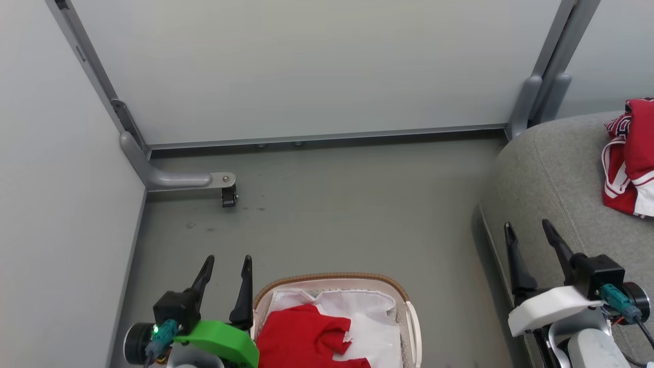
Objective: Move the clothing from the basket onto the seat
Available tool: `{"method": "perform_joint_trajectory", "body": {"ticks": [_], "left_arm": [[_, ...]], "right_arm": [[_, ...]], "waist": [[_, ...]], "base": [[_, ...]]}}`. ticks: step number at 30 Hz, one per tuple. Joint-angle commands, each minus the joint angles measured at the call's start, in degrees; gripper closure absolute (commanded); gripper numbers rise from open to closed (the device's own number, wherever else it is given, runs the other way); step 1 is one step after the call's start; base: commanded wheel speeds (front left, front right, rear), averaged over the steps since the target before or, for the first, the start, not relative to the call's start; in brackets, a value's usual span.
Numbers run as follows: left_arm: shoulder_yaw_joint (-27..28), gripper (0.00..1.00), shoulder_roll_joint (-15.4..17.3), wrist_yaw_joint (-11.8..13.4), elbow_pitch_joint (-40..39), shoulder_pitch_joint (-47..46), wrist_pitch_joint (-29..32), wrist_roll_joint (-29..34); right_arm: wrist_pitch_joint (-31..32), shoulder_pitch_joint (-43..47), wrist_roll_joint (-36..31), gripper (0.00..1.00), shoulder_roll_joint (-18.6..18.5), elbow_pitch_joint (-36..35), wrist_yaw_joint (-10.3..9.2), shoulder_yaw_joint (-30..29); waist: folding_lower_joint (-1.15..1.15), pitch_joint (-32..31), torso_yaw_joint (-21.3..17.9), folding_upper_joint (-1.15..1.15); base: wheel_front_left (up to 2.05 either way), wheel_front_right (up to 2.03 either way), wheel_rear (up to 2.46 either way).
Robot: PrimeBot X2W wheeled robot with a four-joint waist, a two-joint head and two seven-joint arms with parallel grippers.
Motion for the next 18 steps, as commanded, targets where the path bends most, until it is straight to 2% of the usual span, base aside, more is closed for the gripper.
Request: {"method": "perform_joint_trajectory", "body": {"ticks": [1, 7, 13, 16, 18], "left_arm": [[-0.6, 0.00, 0.1, -0.4, 1.2, -2.4, 0.2, 0.5], [-5.3, 0.00, 0.1, -1.6, 8.8, -11.4, 2.7, 2.3], [-13.0, 0.00, 0.0, -2.4, 18.4, -20.6, 4.8, 3.9], [-19.6, 0.00, 0.0, -2.7, 22.6, -24.5, 8.0, 1.5], [-26.7, 0.00, -0.1, -2.7, 24.1, -25.9, 11.1, -1.4]], "right_arm": [[-0.1, -1.2, -0.5, 0.00, -0.2, -0.7, -0.08, -0.4], [-0.1, -5.8, -0.9, 0.00, -0.2, -3.3, -0.08, -2.1], [-0.1, -10.3, -0.8, 0.00, -0.2, -5.4, -0.08, -3.8], [-0.1, -12.1, -0.6, 0.00, -0.2, -6.4, -0.08, -4.5], [-0.1, -13.1, -0.4, 0.00, -0.2, -6.8, -0.08, -5.0]], "waist": [[0.00, 1.9, -1.0, 0.00], [0.00, 9.0, -2.9, 0.00], [0.00, 17.6, -5.9, 0.00], [0.00, 21.7, -7.8, 0.00], [0.00, 24.0, -9.2, 0.00]], "base": [[0.00, 0.00, 0.00], [0.00, 0.00, 0.00], [0.00, 0.00, 0.00], [0.00, 0.00, 0.00], [0.00, 0.00, 0.00]]}}
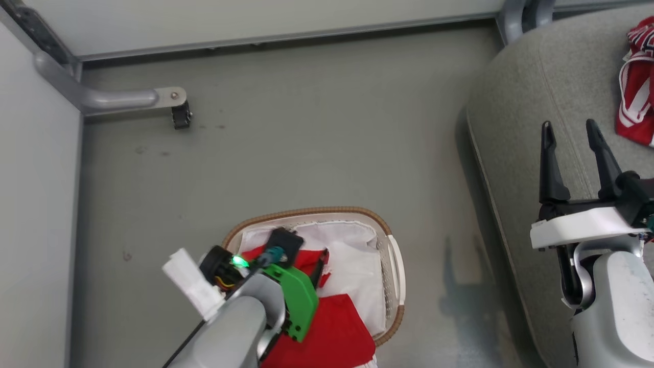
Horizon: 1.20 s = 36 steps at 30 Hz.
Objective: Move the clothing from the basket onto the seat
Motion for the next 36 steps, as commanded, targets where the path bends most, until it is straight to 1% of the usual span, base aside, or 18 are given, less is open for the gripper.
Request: {"method": "perform_joint_trajectory", "body": {"ticks": [1, 3, 4, 5, 9, 13, 18, 23, 30, 36], "left_arm": [[-3.4, 0.00, 0.1, -0.2, 0.8, -1.8, 1.8, -2.3], [-8.8, 0.00, 0.3, -0.1, 2.0, -4.4, 4.0, -5.0], [-13.2, 0.00, 0.4, -0.1, 3.0, -5.8, 5.8, -8.1], [-15.1, 0.00, 0.9, -0.1, 3.4, -6.6, 6.6, -9.8], [-21.0, 0.00, 3.4, -0.1, 5.7, -10.0, 8.4, -14.0], [-25.0, 0.00, 4.6, -0.1, 8.1, -12.4, 9.3, -16.7], [-28.6, 0.00, 5.1, -0.1, 10.6, -14.3, 9.1, -19.1], [-31.2, 0.00, 5.5, -0.1, 12.4, -16.3, 9.2, -20.0], [-32.5, 0.00, 5.0, -0.1, 15.5, -19.1, 9.6, -20.6], [-33.2, 0.00, 5.1, -0.1, 17.6, -20.6, 11.9, -21.0]], "right_arm": [[-0.1, -1.3, 0.4, 0.00, -0.2, -0.4, -0.08, -0.2], [-0.1, -2.2, 0.8, 0.00, -0.1, -0.7, -0.08, -0.4], [-0.1, -3.0, 1.0, 0.00, -0.1, -1.1, -0.08, -0.4], [-0.1, -3.5, 1.2, 0.00, -0.1, -1.3, -0.08, -0.4], [-0.1, -5.3, 2.9, 0.00, -0.1, -2.2, -0.08, -0.1], [-0.1, -6.3, 3.9, 0.00, -0.1, -3.2, -0.08, 0.4], [-0.1, -7.3, 4.5, 0.00, -0.1, -4.5, -0.08, 1.5], [-0.1, -8.2, 4.9, 0.00, -0.1, -6.2, -0.08, 2.8], [-0.1, -9.7, 5.8, 0.00, -0.1, -8.8, -0.08, 4.5], [-0.1, -10.4, 6.5, 0.00, -0.1, -10.8, -0.08, 5.5]], "waist": [[0.00, 8.8, -5.6, 0.00], [0.00, 10.9, -6.8, 0.00], [0.00, 13.0, -8.0, 0.00], [0.00, 14.1, -8.7, 0.00], [0.00, 18.1, -10.8, 0.00], [0.00, 21.1, -12.0, 0.00], [0.00, 24.0, -13.0, 0.00], [0.00, 26.5, -13.9, 0.00], [0.00, 29.2, -14.8, 0.00], [0.00, 30.6, -15.6, 0.00]], "base": [[0.00, 0.00, 0.00], [0.00, 0.00, 0.00], [0.00, 0.00, 0.00], [0.00, 0.00, 0.00], [0.00, 0.00, 0.00], [0.00, 0.00, 0.00], [0.00, 0.00, 0.00], [0.00, 0.00, 0.00], [0.00, 0.00, 0.00], [0.00, 0.00, 0.00]]}}
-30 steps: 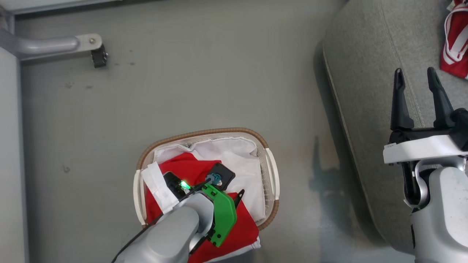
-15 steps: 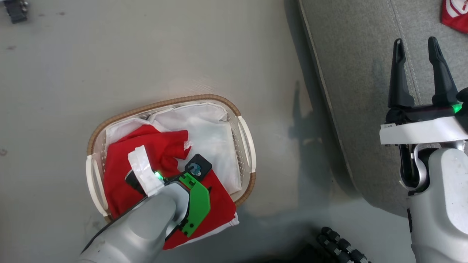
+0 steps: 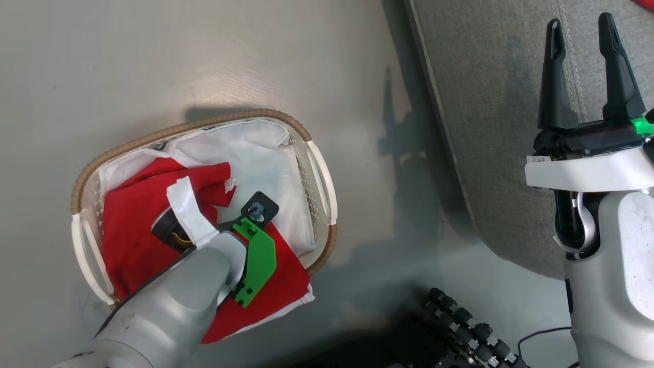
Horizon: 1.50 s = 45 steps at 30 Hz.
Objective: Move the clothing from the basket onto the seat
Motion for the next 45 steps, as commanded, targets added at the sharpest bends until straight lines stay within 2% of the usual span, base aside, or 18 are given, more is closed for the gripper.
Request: {"method": "perform_joint_trajectory", "body": {"ticks": [1, 13, 14, 15, 16, 22, 29, 34, 45], "left_arm": [[-0.2, 0.00, 0.4, 0.2, 0.5, -1.3, 0.5, -0.2], [-0.6, 0.00, 1.4, 0.2, 2.5, -2.9, 6.5, -2.1], [-0.6, 0.49, 1.6, 0.1, 2.3, -3.0, 6.9, -2.2], [-0.6, 0.62, 1.7, 0.2, 2.1, -3.0, 7.2, -2.3], [-0.6, 1.00, 1.8, 0.2, 1.8, -3.0, 7.5, -2.3], [-0.7, 1.00, 2.5, 0.2, -0.1, -2.2, 9.8, -2.7], [-0.7, 1.00, 1.9, 0.2, -2.1, -0.1, 6.7, -4.0], [-0.7, 1.00, 1.0, 0.2, -4.7, 2.1, 1.2, -6.1], [-0.1, 1.00, 1.9, 0.2, -8.0, 5.6, -14.7, -7.8]], "right_arm": [[-0.1, -0.8, 0.5, 0.00, -0.1, -0.7, -0.08, 0.2], [-0.1, -1.0, 1.0, 0.00, -0.1, -3.8, -0.08, 1.2], [-0.1, -0.9, 1.0, 0.00, -0.1, -3.9, -0.08, 1.2], [-0.1, -1.0, 1.1, 0.00, -0.1, -3.9, -0.08, 1.1], [-0.1, -1.0, 1.2, 0.00, -0.1, -3.9, -0.08, 1.2], [-0.1, -1.1, 1.2, 0.00, -0.1, -3.5, -0.08, 1.0], [-0.1, 0.3, -0.3, 0.00, -0.1, -2.5, -0.08, 0.5], [-0.1, 1.3, -2.2, 0.00, -0.1, -1.6, -0.08, 0.4], [-0.1, 4.0, -8.2, 0.00, -0.1, 0.4, -0.08, -1.2]], "waist": [[-0.01, 1.0, -0.9, 0.00], [-0.01, 2.9, -2.5, 0.00], [-0.01, 3.0, -2.6, 0.00], [-0.01, 3.0, -2.6, 0.00], [-0.01, 3.1, -2.7, 0.00], [-0.01, 2.4, -2.5, 0.00], [-0.01, -1.7, -0.3, 0.00], [-0.01, -6.7, 2.0, 0.00], [-0.01, -18.7, 7.4, 0.00]], "base": [[0.00, 0.00, 0.00], [0.00, 0.00, 0.00], [0.00, 0.00, 0.00], [0.00, 0.00, 0.00], [0.00, 0.00, 0.00], [0.00, 0.00, 0.00], [0.00, 0.00, 0.00], [0.00, 0.00, 0.00], [0.00, 0.00, 0.00]]}}
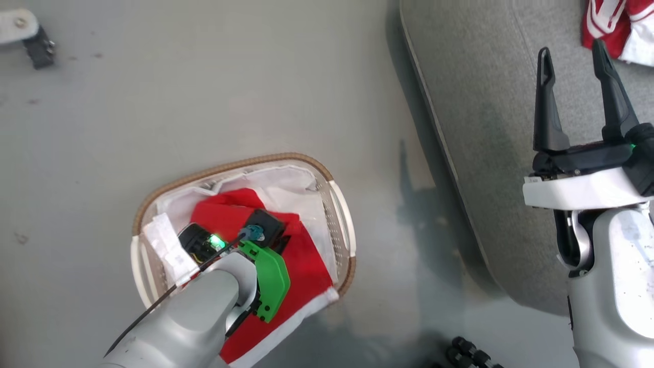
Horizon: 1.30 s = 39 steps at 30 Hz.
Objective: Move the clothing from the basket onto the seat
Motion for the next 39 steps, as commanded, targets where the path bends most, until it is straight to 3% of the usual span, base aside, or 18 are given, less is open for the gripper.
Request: {"method": "perform_joint_trajectory", "body": {"ticks": [1, 9, 15, 21, 27, 35, 39], "left_arm": [[0.3, 1.00, 0.1, 0.2, -0.5, 1.3, -1.7, -0.4], [2.7, 1.00, 1.2, 1.3, -4.7, 1.6, -7.3, 0.1], [5.4, 1.00, 4.8, 3.0, -12.9, 0.9, -8.1, 2.0], [5.5, 1.00, 9.8, 3.8, -22.1, -2.9, -7.4, 5.5], [5.2, 1.00, 12.9, 3.6, -28.7, -8.6, -3.9, 7.7], [8.2, 1.00, 14.1, 5.0, -32.5, -15.7, -2.2, 8.1], [9.0, 1.00, 14.3, 4.5, -32.9, -19.1, -1.6, 8.6]], "right_arm": [[-0.1, 1.4, -1.0, 0.00, -0.2, 0.5, -0.08, -0.3], [-0.1, 6.7, -4.3, 0.00, -0.2, 2.8, -0.08, 0.0], [-0.1, 10.1, -6.3, 0.00, -0.2, 4.8, -0.08, 0.6], [-0.1, 12.8, -8.0, 0.00, -0.2, 6.2, -0.08, 1.8], [-0.1, 14.1, -7.2, 0.00, -0.2, 7.5, -0.08, 3.7], [-0.1, 14.6, -5.1, 0.00, -0.2, 9.1, -0.08, 8.2], [-0.1, 14.6, -4.3, 0.00, -0.2, 9.4, -0.08, 11.5]], "waist": [[0.00, -7.1, 4.5, 0.00], [0.00, -15.6, 7.4, 0.00], [0.00, -21.6, 8.8, 0.00], [0.00, -26.7, 9.8, 0.00], [0.00, -30.4, 10.3, 0.00], [0.00, -32.5, 9.7, 0.00], [0.00, -32.7, 9.4, 0.00]], "base": [[0.00, 0.00, 0.00], [0.00, 0.00, 0.00], [0.00, 0.00, 0.00], [0.00, 0.00, 0.00], [0.00, 0.00, 0.00], [0.00, 0.00, 0.00], [0.00, 0.00, 0.00]]}}
